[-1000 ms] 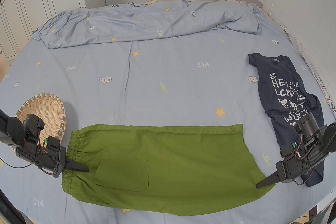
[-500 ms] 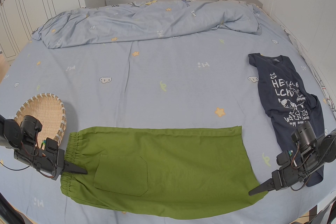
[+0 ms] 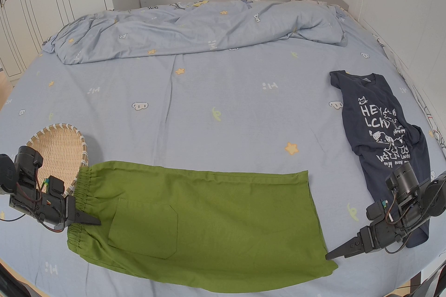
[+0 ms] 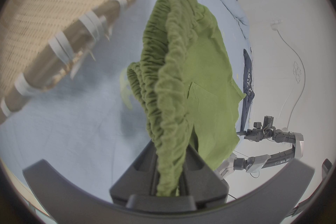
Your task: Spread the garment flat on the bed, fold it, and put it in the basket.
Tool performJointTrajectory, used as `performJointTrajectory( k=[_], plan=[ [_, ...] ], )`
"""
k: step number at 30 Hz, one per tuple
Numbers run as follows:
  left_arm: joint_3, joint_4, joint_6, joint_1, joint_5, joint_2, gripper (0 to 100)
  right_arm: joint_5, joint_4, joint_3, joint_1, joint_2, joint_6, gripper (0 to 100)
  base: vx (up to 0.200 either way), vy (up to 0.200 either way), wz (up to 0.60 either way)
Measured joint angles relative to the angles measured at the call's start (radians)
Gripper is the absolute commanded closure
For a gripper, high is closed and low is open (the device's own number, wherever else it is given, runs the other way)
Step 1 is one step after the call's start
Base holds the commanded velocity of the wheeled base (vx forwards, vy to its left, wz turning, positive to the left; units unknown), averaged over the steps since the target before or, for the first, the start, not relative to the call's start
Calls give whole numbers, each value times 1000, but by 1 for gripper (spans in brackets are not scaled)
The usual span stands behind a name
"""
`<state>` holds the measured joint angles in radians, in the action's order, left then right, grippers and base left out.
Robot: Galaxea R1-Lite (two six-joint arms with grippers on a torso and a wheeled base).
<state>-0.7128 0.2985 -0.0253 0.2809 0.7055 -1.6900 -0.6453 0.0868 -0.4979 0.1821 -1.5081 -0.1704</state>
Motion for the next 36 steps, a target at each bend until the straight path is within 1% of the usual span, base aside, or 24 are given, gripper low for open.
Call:
performJointTrajectory(
  k=[6, 9, 13, 18, 21, 25, 27, 32, 36],
  plan=[
    [-15, 9, 1, 16, -4, 23, 100, 0, -1, 1, -2, 0, -1, 0, 0, 0, 0],
    [-33, 50, 13, 15, -12, 47, 100, 0, -1, 1, -4, 0, -1, 0, 0, 0, 0],
    [-99, 197, 30, 13, -34, 94, 100, 0, -10, 5, -5, -1, -1, 0, 0, 0, 0],
    [-265, 410, 44, 5, -62, 152, 100, 0, -23, 9, -5, -6, -1, 0, 0, 0, 0],
    [-361, 520, 60, -20, -96, 180, 100, 0, -27, 11, -7, -8, -1, 0, 0, 0, 0],
    [-431, 571, 109, -107, -151, 210, 100, 0, -31, 12, -8, -10, -1, 0, 0, 0, 0],
    [-448, 580, 157, -168, -168, 222, 100, 0, -32, 13, -8, -11, -1, 0, 0, 0, 0],
    [-496, 593, 335, -370, -206, 245, 100, 0, -33, 13, -9, -12, 0, 0, 0, 0, 0],
    [-540, 597, 445, -530, -254, 252, 100, 0, -34, 13, -9, -13, 0, 0, 0, 0, 0]
  ],
)
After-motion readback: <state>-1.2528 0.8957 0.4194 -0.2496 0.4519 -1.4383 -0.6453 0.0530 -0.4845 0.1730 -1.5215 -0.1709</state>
